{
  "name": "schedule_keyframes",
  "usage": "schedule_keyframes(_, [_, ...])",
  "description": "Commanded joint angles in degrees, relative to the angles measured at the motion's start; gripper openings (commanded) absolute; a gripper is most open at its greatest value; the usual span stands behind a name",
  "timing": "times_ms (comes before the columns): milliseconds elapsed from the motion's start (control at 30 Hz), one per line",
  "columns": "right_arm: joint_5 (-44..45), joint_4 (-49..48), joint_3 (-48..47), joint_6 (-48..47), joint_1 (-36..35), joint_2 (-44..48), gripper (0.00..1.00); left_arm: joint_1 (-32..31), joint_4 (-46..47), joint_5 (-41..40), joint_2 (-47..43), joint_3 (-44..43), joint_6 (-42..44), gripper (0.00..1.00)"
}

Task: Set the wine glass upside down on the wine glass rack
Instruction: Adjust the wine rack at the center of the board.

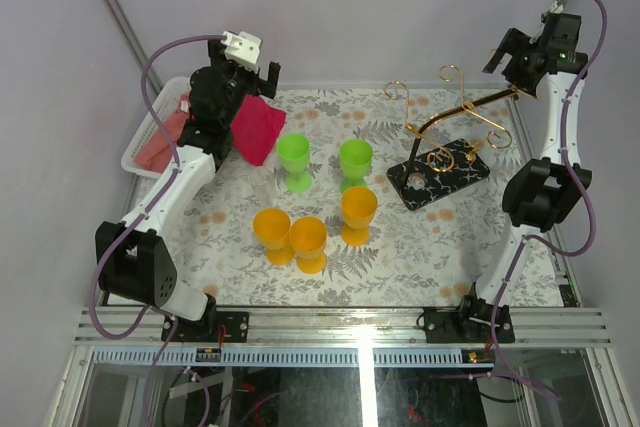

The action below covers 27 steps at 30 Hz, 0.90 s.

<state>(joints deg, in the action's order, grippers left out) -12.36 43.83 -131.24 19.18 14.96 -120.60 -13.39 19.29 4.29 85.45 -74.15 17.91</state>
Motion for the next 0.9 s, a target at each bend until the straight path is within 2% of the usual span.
schedule_keyframes(0, [11.11, 2.41, -2.27, -3.94, -0.09, 5.31, 0.99, 0.6, 2.56, -3.19, -0.43, -0.7, -3.42, 1.0])
schedule_keyframes(200, [8.84, -0.1, -1.61, -3.69, 0.62, 9.57, 0.99, 0.54, 1.18, -3.79, -0.21, -3.46, -5.08, 1.0])
schedule_keyframes(467, [7.95, -5.54, 7.18, -1.47, 0.67, 15.03, 0.99, 0.56, 5.21, -6.99, -1.31, -0.64, -7.82, 1.0])
schedule_keyframes(600, [8.02, -0.54, 0.97, -3.28, 0.57, 13.86, 0.99, 0.73, 0.72, -6.14, -0.46, -4.36, -7.91, 1.0])
schedule_keyframes(767, [20.28, 1.3, 3.06, -11.58, 0.61, 16.62, 0.99, 0.99, 0.59, -7.44, 0.07, -4.46, -7.76, 1.0])
schedule_keyframes(867, [22.03, 2.4, 2.63, -13.29, 0.67, 18.2, 0.99, 0.93, -1.07, -5.93, -0.13, -5.56, -7.89, 1.0])
